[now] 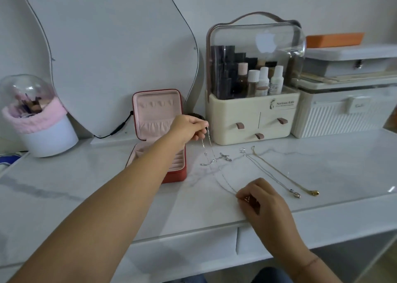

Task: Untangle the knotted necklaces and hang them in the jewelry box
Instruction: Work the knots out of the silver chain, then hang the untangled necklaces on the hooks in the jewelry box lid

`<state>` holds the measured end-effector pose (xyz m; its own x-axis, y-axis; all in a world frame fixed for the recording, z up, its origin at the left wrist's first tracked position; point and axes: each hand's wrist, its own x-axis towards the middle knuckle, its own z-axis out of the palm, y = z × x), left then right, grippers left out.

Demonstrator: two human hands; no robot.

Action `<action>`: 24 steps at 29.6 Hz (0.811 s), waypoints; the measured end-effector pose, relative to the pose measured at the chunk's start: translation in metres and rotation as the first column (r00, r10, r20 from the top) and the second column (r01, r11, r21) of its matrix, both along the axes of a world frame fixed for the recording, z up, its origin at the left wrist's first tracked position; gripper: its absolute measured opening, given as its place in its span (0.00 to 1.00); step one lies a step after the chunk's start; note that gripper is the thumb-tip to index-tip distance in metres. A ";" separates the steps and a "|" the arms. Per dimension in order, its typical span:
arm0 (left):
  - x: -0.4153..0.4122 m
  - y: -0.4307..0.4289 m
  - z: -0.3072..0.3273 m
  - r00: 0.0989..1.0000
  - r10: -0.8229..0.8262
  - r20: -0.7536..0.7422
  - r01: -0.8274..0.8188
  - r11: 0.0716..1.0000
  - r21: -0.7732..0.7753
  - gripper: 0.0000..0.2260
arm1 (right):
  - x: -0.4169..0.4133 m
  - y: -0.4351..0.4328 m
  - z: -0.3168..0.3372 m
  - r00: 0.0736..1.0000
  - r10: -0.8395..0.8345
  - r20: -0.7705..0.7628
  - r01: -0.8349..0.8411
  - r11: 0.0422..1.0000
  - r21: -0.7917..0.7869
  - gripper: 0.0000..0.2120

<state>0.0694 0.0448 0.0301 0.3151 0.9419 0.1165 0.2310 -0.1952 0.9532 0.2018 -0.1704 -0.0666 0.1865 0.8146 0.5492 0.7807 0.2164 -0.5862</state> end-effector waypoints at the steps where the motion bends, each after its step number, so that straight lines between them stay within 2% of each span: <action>1: 0.010 0.002 -0.003 0.999 -0.013 0.049 0.015 0.999 -0.040 0.05 | 0.003 -0.004 -0.003 0.999 -0.036 0.009 0.036 0.998 0.046 0.09; 5: 0.045 0.010 -0.016 0.991 -0.022 0.135 0.039 0.992 -0.121 0.04 | 0.020 -0.016 -0.018 0.987 -0.156 0.026 0.150 0.975 0.166 0.08; 8: 0.058 0.006 -0.024 0.986 -0.016 0.169 0.039 0.990 -0.136 0.03 | 0.028 -0.018 -0.029 0.976 -0.199 0.083 0.171 0.949 0.263 0.04; 10: 0.061 0.002 -0.028 0.987 0.004 0.159 0.016 0.992 -0.124 0.04 | 0.030 -0.017 -0.035 0.973 -0.210 0.095 0.174 0.939 0.296 0.10; 15: 0.059 -0.002 -0.043 0.989 0.076 0.128 -0.070 0.996 -0.052 0.07 | 0.029 -0.019 -0.043 0.958 -0.269 0.098 0.226 0.919 0.323 0.12; 24: 0.065 -0.009 -0.053 0.972 0.131 0.196 -0.125 0.991 -0.042 0.06 | 0.023 -0.025 -0.053 0.945 -0.310 0.100 0.262 0.906 0.334 0.15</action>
<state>0.1348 0.0353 -0.0226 0.1650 0.9768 0.1363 0.0590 -0.1477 0.9873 0.2244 -0.1959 -0.1193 0.2827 0.5211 0.8054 0.9087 0.1234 -0.3988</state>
